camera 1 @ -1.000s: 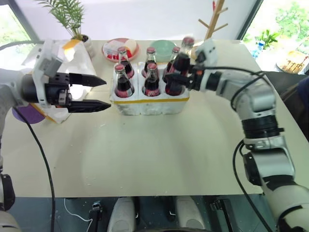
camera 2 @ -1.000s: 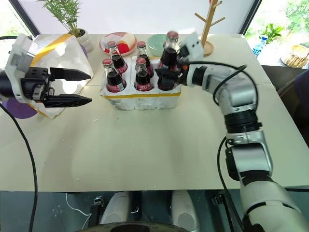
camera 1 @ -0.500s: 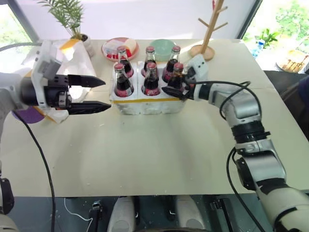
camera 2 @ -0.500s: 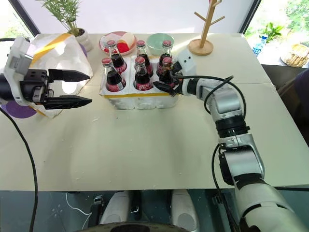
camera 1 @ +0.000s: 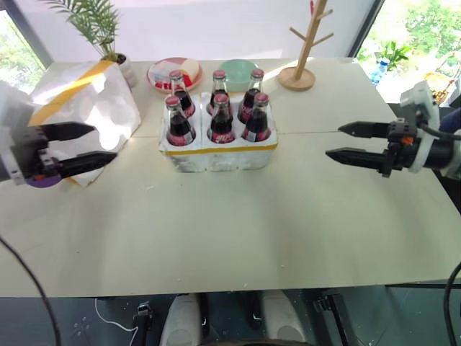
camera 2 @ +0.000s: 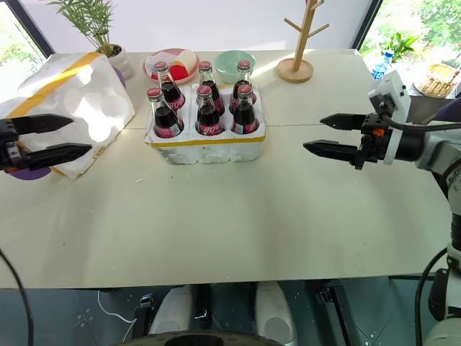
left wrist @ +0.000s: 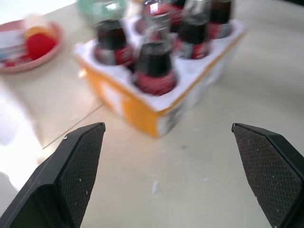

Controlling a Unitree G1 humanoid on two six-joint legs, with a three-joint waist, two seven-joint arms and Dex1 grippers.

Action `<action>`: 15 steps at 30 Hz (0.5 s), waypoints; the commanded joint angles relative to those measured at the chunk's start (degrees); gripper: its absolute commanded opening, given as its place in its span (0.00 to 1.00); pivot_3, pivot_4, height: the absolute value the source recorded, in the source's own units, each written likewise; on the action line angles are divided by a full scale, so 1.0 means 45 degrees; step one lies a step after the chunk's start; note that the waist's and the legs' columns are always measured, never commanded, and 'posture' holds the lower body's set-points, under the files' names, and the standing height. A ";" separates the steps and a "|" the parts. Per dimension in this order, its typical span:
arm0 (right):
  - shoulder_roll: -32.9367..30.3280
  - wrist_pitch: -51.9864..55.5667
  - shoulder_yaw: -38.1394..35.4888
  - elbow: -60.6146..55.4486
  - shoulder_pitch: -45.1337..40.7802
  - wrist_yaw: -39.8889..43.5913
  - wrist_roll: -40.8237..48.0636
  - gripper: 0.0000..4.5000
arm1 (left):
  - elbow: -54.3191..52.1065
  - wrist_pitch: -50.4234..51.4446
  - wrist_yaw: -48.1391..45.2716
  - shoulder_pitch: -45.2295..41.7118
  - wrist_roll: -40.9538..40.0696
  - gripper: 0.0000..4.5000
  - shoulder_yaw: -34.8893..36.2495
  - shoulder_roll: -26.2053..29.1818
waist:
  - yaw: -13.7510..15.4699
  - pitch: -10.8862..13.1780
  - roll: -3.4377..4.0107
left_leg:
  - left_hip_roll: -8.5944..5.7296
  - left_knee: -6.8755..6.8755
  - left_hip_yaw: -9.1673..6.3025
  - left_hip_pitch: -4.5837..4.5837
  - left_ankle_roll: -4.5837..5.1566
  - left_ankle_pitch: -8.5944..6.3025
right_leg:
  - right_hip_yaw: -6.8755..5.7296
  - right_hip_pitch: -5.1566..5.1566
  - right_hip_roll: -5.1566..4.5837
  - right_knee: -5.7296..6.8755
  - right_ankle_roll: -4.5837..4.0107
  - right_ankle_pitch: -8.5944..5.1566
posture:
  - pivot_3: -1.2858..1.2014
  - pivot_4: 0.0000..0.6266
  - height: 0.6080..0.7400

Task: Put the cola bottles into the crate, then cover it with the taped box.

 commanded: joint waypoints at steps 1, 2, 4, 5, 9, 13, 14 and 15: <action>-0.0847 0.0136 -0.0978 -0.0845 0.0290 0.0788 0.0910 1.00 | 0.1168 -0.1267 -0.1469 0.2657 0.2176 1.00 0.2190 0.1083 | -0.0007 -0.0003 0.0010 | 0.0004 -0.0004 0.0014 0.0005 0.0000 -0.0001 | 0.0013 -0.0007 0.0000 0.0000 -0.0002 -0.0001 | 0.52 0.24 1.00; -0.0941 0.0090 -0.0983 -0.0867 0.0310 0.0862 0.0989 1.00 | 0.1760 -0.1683 -0.1843 0.3249 0.2630 1.00 0.2482 0.1390 | -0.0003 -0.0002 0.0006 | 0.0003 -0.0018 0.0029 0.0030 0.0000 -0.0001 | 0.0023 0.0003 -0.0005 0.0001 -0.0003 -0.0002 | 0.52 0.24 1.00; -0.0936 -0.0113 -0.0687 -0.0606 0.0048 0.0805 0.0901 1.00 | 0.3256 -0.2514 -0.2344 0.3628 0.3248 1.00 0.2493 0.2124 | 0.0028 -0.0004 0.0001 | 0.0006 -0.0024 0.0051 0.0036 -0.0002 -0.0001 | 0.0020 0.0000 0.0002 -0.0001 -0.0016 -0.0009 | 0.52 0.24 1.00; -0.0847 -0.0248 -0.0469 -0.0398 -0.0156 0.0727 0.0786 1.00 | 0.4122 -0.2990 -0.2574 0.3613 0.3557 1.00 0.2307 0.2547 | 0.0060 -0.0006 -0.0009 | 0.0006 -0.0024 0.0056 0.0037 -0.0002 -0.0002 | 0.0019 0.0001 0.0002 -0.0004 -0.0028 -0.0016 | 0.52 0.24 1.00; -0.0404 -0.0698 0.0208 0.0145 -0.0672 0.0431 0.0442 1.00 | 0.7152 -0.4446 -0.2907 0.2198 0.4196 1.00 0.0293 0.3949 | 0.0178 -0.0010 -0.0011 | 0.0008 -0.0027 0.0060 0.0028 -0.0007 -0.0004 | 0.0007 -0.0005 -0.0059 -0.0019 -0.0061 -0.0032 | 0.52 0.24 1.00; -0.0112 -0.0871 0.0465 0.0128 -0.0766 0.0305 0.0478 1.00 | 0.9106 -0.5006 -0.3372 -0.1230 0.4867 1.00 -0.3257 0.4204 | 0.0226 -0.0014 0.0000 | -0.0015 -0.0027 0.0096 0.0001 0.0004 -0.0010 | 0.0009 -0.0013 -0.0077 -0.0031 -0.0058 -0.0029 | 0.52 0.24 1.00; -0.0083 -0.0906 0.0499 0.0125 -0.0757 0.0268 0.0476 1.00 | 0.9535 -0.5031 -0.3622 -0.2217 0.5261 1.00 -0.4178 0.4062 | 0.0221 -0.0016 -0.0003 | -0.0031 -0.0025 0.0100 -0.0012 0.0006 -0.0010 | 0.0009 -0.0025 -0.0064 -0.0026 -0.0043 -0.0021 | 0.52 0.24 1.00; -0.0072 -0.0937 0.0521 0.0121 -0.0737 0.0237 0.0479 1.00 | 0.9931 -0.5104 -0.3858 -0.3050 0.5653 1.00 -0.4962 0.3912 | 0.0219 -0.0016 -0.0003 | -0.0027 -0.0021 0.0101 -0.0030 0.0008 -0.0011 | 0.0009 -0.0040 -0.0050 -0.0026 -0.0012 -0.0003 | 0.52 0.24 1.00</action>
